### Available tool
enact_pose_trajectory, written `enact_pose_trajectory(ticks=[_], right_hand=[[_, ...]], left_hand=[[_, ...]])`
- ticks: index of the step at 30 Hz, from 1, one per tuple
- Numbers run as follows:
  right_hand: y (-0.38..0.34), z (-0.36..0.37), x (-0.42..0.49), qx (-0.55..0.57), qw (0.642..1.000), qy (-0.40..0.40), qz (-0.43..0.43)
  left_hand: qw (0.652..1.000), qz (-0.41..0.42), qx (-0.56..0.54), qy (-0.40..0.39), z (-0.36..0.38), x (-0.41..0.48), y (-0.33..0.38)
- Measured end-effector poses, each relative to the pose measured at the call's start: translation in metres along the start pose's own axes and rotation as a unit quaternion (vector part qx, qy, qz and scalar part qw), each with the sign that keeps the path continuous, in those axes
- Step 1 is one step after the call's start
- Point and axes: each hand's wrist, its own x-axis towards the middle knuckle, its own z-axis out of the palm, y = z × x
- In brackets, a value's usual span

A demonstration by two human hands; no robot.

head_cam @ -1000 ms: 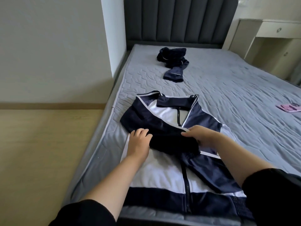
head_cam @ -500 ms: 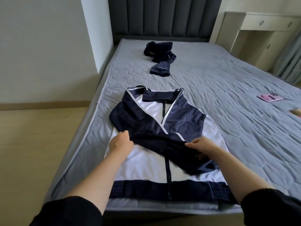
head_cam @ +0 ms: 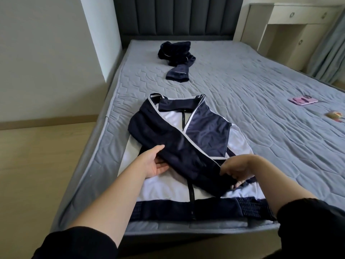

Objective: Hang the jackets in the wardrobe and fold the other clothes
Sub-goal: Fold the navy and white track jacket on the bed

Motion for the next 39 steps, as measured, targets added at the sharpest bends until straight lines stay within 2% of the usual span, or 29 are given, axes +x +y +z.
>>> enact_pose_trajectory(ticks=[4,6,9,11,12,14,15,17,19,22,27,30,33,36,37,39], right_hand=[[-0.006,-0.009,-0.009,0.007,0.998,-0.063,-0.028],[-0.009,-0.008,-0.012,-0.092,0.995,-0.038,0.010],[-0.023,-0.001,-0.007,-0.203,0.974,0.087,0.057],[-0.038,0.008,0.001,-0.222,0.950,0.218,-0.009],[-0.045,0.013,0.006,-0.239,0.923,0.296,-0.061],[-0.055,0.027,0.019,-0.254,0.862,0.414,-0.147],[-0.061,0.034,0.026,-0.242,0.845,0.441,-0.184],[-0.074,0.044,0.044,-0.225,0.828,0.451,-0.245],[-0.092,0.047,0.063,-0.225,0.823,0.439,-0.282],[-0.131,0.041,0.089,-0.208,0.829,0.429,-0.292],[-0.186,0.031,0.123,-0.157,0.880,0.393,-0.218],[-0.206,0.032,0.135,-0.100,0.902,0.376,-0.190],[-0.212,0.028,0.145,-0.054,0.904,0.375,-0.197],[-0.206,0.016,0.147,0.057,0.915,0.368,-0.156],[-0.202,0.014,0.143,0.036,0.926,0.352,-0.131],[-0.198,0.013,0.137,-0.119,0.947,0.292,-0.065]], left_hand=[[1.000,0.006,-0.007,0.015,-0.002,0.003,-0.005],[1.000,-0.022,0.000,-0.014,-0.010,0.001,-0.007],[0.986,-0.082,0.127,-0.077,-0.021,-0.006,-0.007],[0.966,-0.094,0.216,-0.104,-0.023,-0.010,-0.005],[0.967,-0.085,0.220,-0.100,-0.024,-0.008,-0.004],[0.986,-0.045,0.146,-0.060,-0.025,0.002,0.002],[0.996,-0.018,0.087,-0.031,-0.025,0.008,0.006],[0.998,0.039,-0.034,0.024,-0.027,0.026,0.013],[0.989,0.085,-0.110,0.051,-0.031,0.044,0.023],[0.976,0.110,-0.184,0.041,-0.041,0.065,0.041],[0.942,0.129,-0.311,0.002,-0.071,0.087,0.064],[0.945,0.118,-0.306,0.005,-0.073,0.096,0.069],[0.950,0.112,-0.289,0.027,-0.072,0.102,0.073],[0.933,0.123,-0.333,0.059,-0.080,0.110,0.073],[0.929,0.124,-0.341,0.068,-0.082,0.112,0.072],[0.930,0.123,-0.335,0.082,-0.082,0.115,0.072]])
